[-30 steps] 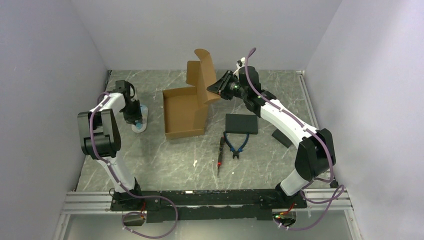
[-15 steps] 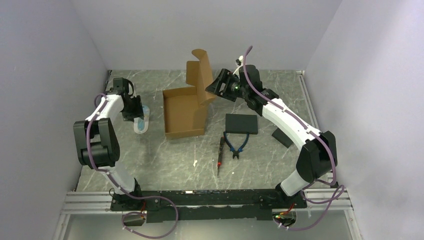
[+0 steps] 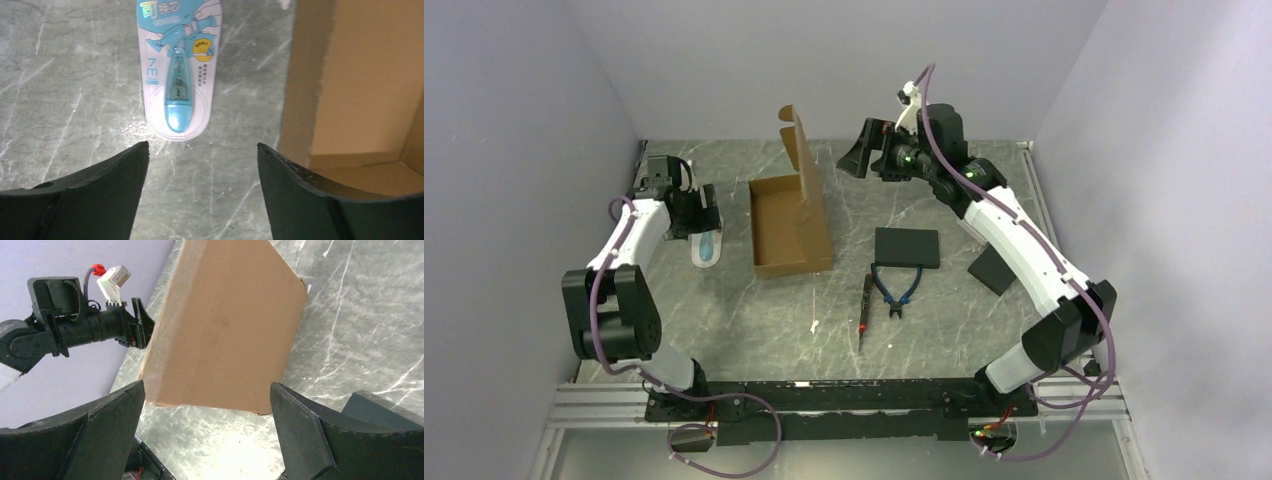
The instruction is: Unpack the express box
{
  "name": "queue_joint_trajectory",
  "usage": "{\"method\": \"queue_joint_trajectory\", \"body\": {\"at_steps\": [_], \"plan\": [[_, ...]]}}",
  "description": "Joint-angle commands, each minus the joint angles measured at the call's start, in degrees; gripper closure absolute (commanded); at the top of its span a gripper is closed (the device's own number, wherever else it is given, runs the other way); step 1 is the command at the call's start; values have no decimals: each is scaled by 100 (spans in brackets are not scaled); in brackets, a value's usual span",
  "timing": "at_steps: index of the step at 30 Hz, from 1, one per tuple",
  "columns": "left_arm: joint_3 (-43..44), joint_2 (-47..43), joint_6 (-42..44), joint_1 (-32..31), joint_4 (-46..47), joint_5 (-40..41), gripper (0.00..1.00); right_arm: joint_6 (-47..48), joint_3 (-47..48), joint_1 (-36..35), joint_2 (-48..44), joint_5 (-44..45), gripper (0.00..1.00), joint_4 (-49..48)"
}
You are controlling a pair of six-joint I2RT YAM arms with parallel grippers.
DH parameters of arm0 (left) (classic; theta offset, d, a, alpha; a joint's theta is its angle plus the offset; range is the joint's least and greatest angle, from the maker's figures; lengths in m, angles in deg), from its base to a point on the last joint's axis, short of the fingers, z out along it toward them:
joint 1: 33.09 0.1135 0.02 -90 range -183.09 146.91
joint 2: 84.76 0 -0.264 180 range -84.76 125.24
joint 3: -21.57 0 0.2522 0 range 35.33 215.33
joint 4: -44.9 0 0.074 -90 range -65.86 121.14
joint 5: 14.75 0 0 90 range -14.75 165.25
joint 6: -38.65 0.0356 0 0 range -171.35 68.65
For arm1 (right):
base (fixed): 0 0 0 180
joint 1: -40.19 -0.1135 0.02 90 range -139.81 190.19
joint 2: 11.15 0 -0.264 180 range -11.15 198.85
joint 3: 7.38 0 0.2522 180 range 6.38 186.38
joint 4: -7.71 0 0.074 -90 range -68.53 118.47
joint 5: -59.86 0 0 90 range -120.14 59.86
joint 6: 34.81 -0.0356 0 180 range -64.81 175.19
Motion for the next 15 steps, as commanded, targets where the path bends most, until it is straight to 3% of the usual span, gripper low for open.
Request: {"method": "queue_joint_trajectory", "body": {"at_steps": [1, 4, 10, 15], "plan": [[199, -723, -328, -111, -181, -396, 13, 551, 498, 12, -634, -92, 0, 464], [480, -1276, -554, -120, -525, -582, 6, 714, 484, 12, -1077, 319, 0, 678], [1558, -2347, -973, -116, -996, -1138, 3, 1252, 461, 10, -2166, 1709, 0, 1202], [2342, -3086, -1499, -115, -318, -2296, 2, 1853, 369, 8, -3373, 2378, 0, 1221]]}}
